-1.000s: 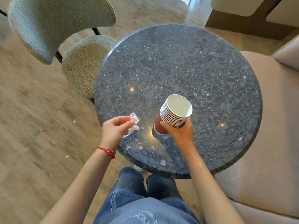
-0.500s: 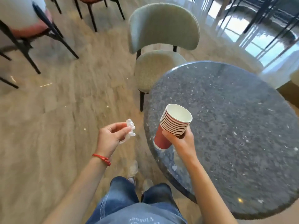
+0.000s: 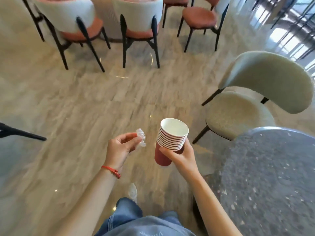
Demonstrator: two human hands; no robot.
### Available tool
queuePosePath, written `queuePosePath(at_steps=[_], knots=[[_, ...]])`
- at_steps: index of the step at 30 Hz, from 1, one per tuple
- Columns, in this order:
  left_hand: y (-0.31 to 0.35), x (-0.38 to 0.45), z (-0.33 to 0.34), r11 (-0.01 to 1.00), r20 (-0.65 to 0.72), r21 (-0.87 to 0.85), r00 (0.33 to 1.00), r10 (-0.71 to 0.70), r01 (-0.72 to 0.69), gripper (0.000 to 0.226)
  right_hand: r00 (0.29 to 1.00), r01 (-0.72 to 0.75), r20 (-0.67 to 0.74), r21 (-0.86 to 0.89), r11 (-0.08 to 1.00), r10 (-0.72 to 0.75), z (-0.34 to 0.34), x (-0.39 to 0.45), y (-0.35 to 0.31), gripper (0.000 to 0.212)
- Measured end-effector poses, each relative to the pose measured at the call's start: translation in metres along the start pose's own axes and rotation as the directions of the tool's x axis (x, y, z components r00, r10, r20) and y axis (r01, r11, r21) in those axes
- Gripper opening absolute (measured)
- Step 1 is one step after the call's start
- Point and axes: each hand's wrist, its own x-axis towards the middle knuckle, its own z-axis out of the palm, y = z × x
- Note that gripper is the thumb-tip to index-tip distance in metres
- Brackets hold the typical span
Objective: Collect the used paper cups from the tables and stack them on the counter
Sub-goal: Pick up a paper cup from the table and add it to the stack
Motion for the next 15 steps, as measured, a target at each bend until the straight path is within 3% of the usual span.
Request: queuePosePath(at_steps=[6,15], knots=[[0.039,0.069,-0.066,0.996,-0.107,-0.035,0.992,0.073,-0.077,0.011,0.996,0.019,0.093,-0.023,1.0,-0.016,0.093,0.078,-0.014,0.057],[0.081,0.176,-0.137,0.995,-0.212,-0.083,0.977,0.035,-0.053,0.013,0.99,0.024,0.141,-0.054,0.998,-0.016,0.192,0.183,-0.031,0.056]])
